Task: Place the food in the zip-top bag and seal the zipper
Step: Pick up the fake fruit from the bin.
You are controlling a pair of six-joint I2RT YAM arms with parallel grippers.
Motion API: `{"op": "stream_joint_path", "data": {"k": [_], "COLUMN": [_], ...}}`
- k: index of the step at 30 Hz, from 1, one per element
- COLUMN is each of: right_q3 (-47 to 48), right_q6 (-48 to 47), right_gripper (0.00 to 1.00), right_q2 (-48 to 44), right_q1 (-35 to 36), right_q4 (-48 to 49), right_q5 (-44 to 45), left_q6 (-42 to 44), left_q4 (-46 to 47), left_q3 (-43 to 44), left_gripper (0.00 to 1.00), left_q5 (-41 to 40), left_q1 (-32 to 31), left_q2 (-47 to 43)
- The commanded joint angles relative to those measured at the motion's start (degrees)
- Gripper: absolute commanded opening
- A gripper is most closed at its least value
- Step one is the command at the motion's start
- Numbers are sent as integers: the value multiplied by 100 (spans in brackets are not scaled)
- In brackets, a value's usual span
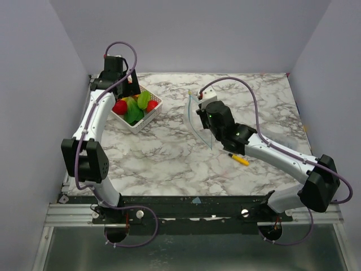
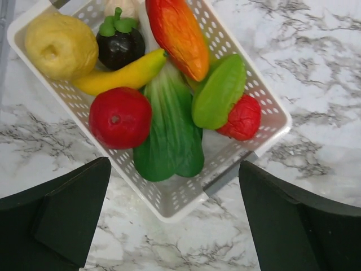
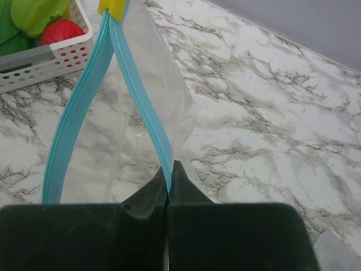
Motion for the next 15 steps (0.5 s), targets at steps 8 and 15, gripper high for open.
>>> {"op": "stream_joint_path", "data": {"k": [8,15], "right_q3": [-119,-188], "right_q6": [-134,-129], "right_gripper": [1,1], "right_q2": [-325,-108], "right_q1": [-328,-389], "right_q4": [335,363], "right_q5": [-570,-624], "left_q6": [448,494], "left_q4": [-462,-403], "left_q3": [741,827], "left_gripper": [99,99], "left_q5": [-658,-439], "left_q1": [419,663], "left_q2": [1443,2049]}}
